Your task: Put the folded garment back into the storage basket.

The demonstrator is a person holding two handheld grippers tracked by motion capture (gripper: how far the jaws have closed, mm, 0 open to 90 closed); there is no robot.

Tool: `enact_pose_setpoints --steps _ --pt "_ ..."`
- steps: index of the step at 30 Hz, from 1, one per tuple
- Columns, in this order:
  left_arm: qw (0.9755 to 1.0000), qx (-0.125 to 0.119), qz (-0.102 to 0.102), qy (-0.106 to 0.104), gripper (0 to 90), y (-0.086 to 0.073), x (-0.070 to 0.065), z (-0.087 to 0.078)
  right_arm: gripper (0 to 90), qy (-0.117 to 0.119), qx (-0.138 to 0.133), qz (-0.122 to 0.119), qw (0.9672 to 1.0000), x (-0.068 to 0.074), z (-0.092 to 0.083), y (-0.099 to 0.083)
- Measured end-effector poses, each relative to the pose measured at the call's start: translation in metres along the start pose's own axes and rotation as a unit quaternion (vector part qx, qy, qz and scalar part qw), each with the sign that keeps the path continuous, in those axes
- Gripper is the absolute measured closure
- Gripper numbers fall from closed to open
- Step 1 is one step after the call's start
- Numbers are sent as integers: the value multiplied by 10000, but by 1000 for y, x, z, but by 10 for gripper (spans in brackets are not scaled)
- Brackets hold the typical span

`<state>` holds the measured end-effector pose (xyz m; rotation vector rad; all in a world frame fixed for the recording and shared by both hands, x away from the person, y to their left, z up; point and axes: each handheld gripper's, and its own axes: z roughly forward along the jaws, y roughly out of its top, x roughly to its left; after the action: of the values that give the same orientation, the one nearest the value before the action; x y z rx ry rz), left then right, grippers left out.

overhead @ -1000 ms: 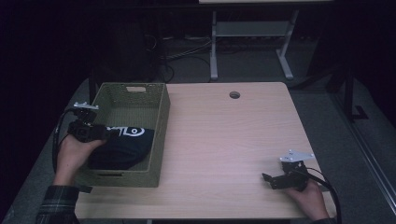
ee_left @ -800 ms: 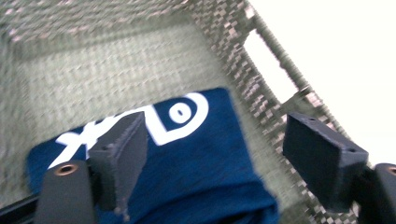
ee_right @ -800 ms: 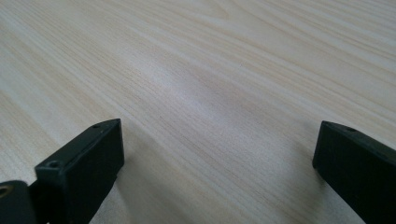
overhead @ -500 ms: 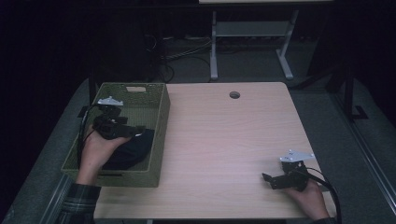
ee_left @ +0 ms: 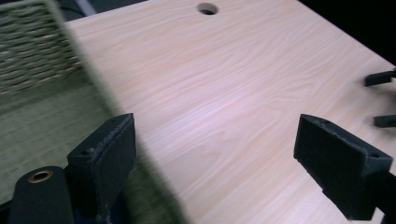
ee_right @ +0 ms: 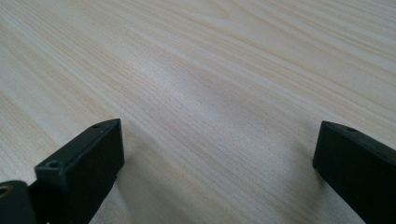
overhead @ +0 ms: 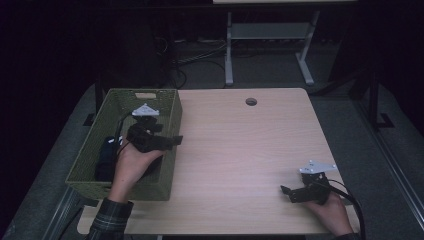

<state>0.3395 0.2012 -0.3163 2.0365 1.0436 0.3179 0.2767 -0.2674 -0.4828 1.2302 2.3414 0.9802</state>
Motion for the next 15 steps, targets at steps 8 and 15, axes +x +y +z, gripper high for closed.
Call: enact_pose_setpoints --steps 8,15 --pt "9996 -134 51 -259 129 -4 -25 22 15 0 1 2 10000 0 0 0" --pt "9986 -71 136 -502 130 -8 -43 43 15 -3 2 -3 10000 0 0 0"
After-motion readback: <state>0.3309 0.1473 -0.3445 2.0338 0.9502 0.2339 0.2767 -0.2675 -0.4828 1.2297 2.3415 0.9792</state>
